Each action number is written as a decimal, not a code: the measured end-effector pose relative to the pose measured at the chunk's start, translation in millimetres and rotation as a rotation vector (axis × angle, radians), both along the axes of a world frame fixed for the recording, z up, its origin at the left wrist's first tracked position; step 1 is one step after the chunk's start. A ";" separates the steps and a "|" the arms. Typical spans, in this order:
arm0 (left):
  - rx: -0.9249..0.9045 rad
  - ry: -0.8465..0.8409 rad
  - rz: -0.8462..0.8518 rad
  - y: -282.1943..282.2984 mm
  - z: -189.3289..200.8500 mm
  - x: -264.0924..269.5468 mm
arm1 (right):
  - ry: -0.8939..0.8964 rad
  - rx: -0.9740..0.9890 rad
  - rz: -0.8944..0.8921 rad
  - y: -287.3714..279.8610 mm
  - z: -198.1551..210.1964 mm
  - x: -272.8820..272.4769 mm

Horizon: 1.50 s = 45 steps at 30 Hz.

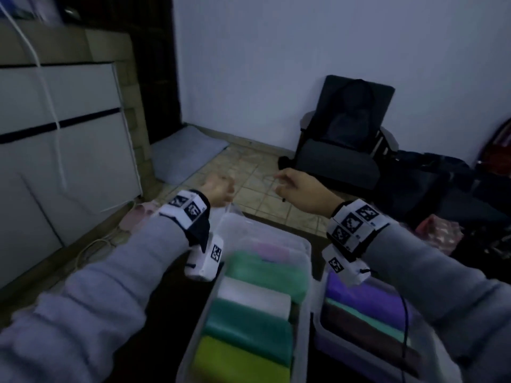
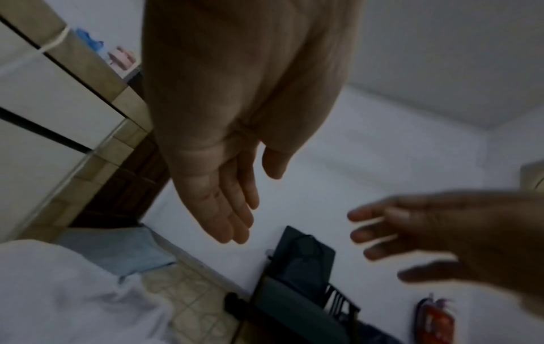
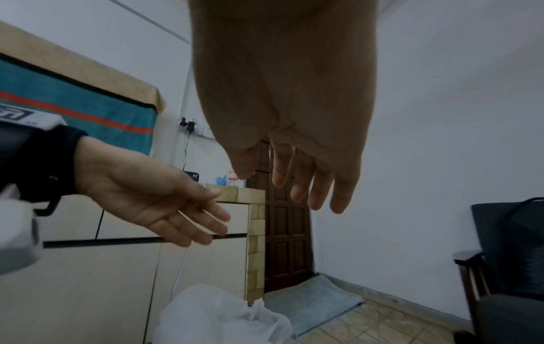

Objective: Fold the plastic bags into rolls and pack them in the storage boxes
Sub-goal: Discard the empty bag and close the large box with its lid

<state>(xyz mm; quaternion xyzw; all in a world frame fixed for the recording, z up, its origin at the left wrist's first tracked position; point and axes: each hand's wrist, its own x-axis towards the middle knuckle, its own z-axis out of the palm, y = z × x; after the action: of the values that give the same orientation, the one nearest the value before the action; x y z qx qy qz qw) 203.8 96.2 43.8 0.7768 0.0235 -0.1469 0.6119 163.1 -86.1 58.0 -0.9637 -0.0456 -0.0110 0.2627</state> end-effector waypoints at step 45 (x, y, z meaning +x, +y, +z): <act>0.190 0.100 0.057 41.3 -174.0 102.9 | -0.065 0.421 -0.282 4.7 -119.7 219.6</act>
<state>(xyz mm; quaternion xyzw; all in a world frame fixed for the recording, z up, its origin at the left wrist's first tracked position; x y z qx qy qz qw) 306.6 137.5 -130.2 0.8219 0.0898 -0.1652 0.5377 382.6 -81.4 -61.7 -0.8837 0.0840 -0.0878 0.4519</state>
